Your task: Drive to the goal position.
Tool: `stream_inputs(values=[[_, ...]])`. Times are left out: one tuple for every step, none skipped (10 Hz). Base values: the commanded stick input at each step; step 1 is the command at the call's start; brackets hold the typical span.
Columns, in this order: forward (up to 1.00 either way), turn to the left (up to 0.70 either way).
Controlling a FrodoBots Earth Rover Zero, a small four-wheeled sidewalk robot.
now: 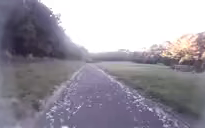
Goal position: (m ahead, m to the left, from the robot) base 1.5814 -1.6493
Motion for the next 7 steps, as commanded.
stream_inputs(values=[[1.00,0.00],[1.00,0.00],[1.00,0.00],[1.00,0.00],[1.00,0.18],[1.00,0.29],[1.00,0.38]])
